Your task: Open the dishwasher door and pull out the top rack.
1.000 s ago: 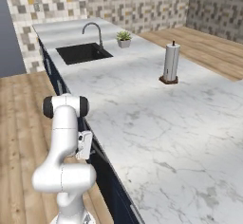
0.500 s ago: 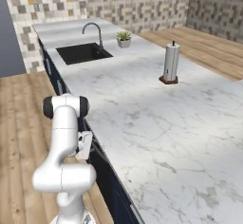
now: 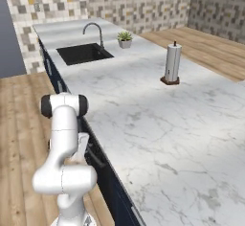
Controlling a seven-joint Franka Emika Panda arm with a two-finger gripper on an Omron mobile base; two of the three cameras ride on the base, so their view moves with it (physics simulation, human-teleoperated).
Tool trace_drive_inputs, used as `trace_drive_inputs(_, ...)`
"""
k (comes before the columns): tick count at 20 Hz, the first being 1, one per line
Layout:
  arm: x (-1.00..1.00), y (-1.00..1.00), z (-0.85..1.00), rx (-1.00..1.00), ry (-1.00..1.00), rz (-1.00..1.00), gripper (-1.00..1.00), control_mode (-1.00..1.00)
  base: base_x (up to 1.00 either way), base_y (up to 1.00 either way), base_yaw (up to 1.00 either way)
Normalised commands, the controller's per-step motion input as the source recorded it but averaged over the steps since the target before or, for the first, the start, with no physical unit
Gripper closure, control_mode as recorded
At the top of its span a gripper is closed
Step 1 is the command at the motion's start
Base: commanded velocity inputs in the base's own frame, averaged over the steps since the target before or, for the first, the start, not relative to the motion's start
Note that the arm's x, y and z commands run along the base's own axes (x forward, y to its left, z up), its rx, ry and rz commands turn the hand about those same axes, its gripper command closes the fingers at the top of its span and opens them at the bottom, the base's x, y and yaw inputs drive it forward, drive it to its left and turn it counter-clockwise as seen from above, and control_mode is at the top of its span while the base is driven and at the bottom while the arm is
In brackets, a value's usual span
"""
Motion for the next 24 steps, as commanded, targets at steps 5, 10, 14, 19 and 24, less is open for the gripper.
trace_drive_inputs(5,-1.0,0.34,-0.65,0.3,0.28,0.09,1.0,-1.0,0.0,0.0,0.0)
trace_drive_inputs(10,-1.0,0.62,-0.75,0.45,0.36,0.14,1.0,-1.0,0.0,0.0,0.0)
trace_drive_inputs(14,-1.0,0.79,-0.77,0.5,0.46,0.15,1.0,-1.0,0.0,0.0,0.0)
trace_drive_inputs(19,-0.98,0.83,-0.82,0.49,0.46,0.14,1.0,-1.0,0.0,0.0,0.0)
trace_drive_inputs(24,-0.67,0.71,-0.82,0.44,0.41,0.11,1.0,-1.0,0.0,0.0,0.0)
